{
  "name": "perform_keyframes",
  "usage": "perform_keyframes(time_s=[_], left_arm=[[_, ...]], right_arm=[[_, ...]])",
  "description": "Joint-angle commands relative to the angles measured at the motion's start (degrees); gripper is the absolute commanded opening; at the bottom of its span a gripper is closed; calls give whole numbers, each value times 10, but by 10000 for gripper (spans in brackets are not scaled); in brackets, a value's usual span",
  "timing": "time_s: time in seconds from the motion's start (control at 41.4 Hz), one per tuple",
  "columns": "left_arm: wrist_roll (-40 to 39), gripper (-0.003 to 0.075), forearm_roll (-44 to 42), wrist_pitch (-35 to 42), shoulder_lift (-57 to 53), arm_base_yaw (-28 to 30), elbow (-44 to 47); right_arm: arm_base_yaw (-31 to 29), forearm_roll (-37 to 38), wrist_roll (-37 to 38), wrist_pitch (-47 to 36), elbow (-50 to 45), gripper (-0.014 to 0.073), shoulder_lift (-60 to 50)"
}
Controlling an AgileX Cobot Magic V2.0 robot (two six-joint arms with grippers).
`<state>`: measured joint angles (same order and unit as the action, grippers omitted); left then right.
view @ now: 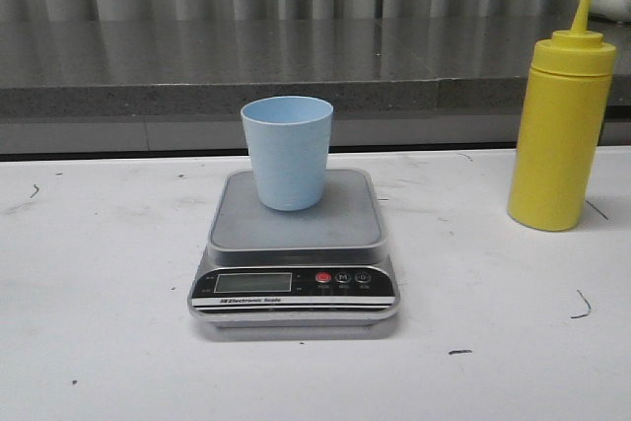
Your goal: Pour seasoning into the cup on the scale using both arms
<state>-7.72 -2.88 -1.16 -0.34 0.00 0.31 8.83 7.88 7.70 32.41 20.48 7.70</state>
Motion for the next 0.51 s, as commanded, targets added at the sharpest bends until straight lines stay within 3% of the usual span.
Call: perform_keyframes(time_s=[0.0, 0.169, 0.411, 0.483], left_arm=[[-3, -20, 5, 47, -9, 0, 14], [-3, -20, 5, 47, -9, 0, 14], [-3, -20, 5, 47, -9, 0, 14], [-3, -20, 5, 47, -9, 0, 14]], right_arm=[[-30, -11, -16, -90, -41, -65, -48], [-65, -26, -16, -151, -120, -65, -90], [-68, -33, -16, -333, -217, -65, -93], [-68, -34, -15, -328, -215, -65, -93]])
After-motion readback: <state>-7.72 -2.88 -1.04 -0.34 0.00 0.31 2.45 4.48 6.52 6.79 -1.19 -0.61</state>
